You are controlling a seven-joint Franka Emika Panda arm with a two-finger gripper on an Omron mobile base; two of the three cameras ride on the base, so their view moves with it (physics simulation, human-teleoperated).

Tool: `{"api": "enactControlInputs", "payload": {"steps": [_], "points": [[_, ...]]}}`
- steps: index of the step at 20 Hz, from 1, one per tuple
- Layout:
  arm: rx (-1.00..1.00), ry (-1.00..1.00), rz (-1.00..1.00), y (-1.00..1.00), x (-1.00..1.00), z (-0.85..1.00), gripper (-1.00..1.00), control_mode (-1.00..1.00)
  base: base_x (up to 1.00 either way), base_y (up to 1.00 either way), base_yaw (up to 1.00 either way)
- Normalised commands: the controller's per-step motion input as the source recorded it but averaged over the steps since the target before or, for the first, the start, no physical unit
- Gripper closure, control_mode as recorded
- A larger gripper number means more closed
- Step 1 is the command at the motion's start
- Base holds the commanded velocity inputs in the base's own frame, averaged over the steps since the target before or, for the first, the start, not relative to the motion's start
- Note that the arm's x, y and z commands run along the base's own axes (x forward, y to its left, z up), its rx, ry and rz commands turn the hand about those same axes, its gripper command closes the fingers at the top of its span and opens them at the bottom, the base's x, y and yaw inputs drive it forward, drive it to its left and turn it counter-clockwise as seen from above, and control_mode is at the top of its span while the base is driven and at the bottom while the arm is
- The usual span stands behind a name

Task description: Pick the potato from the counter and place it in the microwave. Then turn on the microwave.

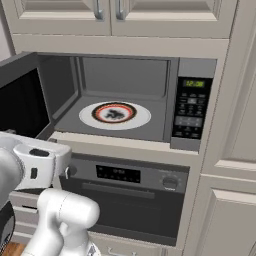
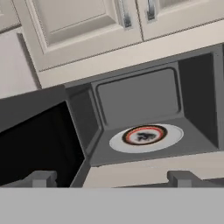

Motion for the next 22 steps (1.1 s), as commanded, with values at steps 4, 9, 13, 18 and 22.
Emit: {"api": "enactControlInputs", "payload": {"steps": [4,9,13,18,22], "points": [[-0.07,0.02,-0.27,-0.01,0.00,0.00,-1.00,-1.00,0.00,0.00,0.00],[-0.15,0.00,-0.17,0.00,0.00,0.00,-1.00,-1.00,0.00,0.00,0.00],[-0.21,0.00,-0.10,0.00,0.00,-0.02,-1.00,-1.00,0.00,0.00,0.00],[-0.07,0.03,-0.05,-0.03,0.00,0.00,-1.00,-1.00,0.00,0.00,0.00],[-0.03,0.03,-0.01,-0.11,0.00,0.00,-1.00,-1.00,0.00,0.00,0.00]]}}
